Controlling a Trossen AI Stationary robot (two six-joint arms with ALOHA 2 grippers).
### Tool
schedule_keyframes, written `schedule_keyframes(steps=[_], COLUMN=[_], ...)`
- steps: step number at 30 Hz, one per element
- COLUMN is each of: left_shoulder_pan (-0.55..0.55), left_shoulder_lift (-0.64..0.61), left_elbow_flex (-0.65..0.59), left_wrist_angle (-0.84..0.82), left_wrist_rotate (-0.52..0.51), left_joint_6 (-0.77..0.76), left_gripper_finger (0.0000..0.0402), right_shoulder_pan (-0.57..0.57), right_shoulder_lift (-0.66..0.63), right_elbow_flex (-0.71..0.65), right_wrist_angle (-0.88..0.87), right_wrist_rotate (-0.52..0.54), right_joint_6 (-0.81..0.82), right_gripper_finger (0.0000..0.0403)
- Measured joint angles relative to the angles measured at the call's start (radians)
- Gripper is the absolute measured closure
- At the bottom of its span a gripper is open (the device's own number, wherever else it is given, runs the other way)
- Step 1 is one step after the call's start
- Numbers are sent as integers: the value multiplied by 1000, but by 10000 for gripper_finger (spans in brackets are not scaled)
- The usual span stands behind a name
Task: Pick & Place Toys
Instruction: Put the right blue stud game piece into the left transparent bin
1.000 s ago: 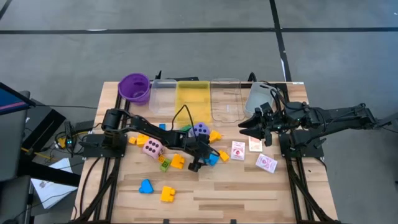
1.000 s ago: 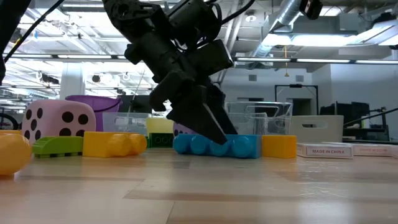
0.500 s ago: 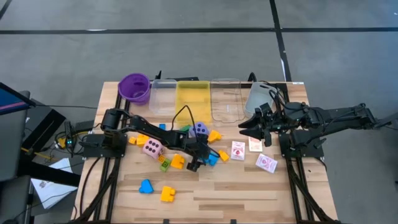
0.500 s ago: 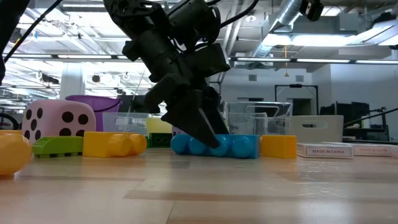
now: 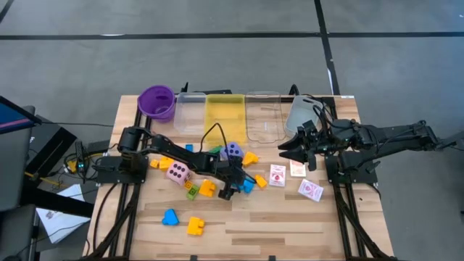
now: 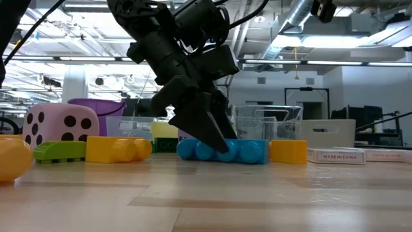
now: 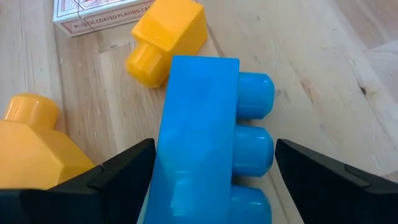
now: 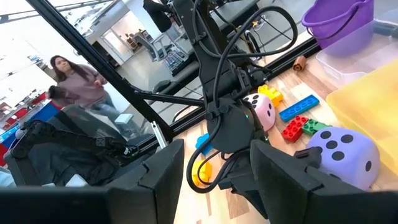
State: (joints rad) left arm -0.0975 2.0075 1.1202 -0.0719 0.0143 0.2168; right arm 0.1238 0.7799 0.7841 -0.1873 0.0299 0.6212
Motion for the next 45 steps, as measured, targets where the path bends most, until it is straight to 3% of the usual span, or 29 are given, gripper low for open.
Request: schedule_keyframes(steps=[6,14,20,35,45], left_shoulder_pan=[-2,-14,-18,23,21], left_shoulder_lift=[0,0,-44,-480,-705], left_elbow_flex=[0,0,-9,-5,-5], left_wrist_angle=[-1,0,45,109,116], left_wrist_rotate=[-14,-32,-27,-37,-188], left_joint_6=[-19,-30,-41,-210,-230], left_gripper_finger=[84,143,137,142,142], right_shoulder_pan=[0,0,0,0,0], right_shoulder_lift=[0,0,0,0,0], right_elbow_flex=[0,0,0,0,0], right_wrist_angle=[0,0,-1,5,10], right_wrist_rotate=[-1,-3,-3,-3,-4], right_joint_6=[0,0,0,-3,-23], right_gripper_finger=[223,223,223,223,223])
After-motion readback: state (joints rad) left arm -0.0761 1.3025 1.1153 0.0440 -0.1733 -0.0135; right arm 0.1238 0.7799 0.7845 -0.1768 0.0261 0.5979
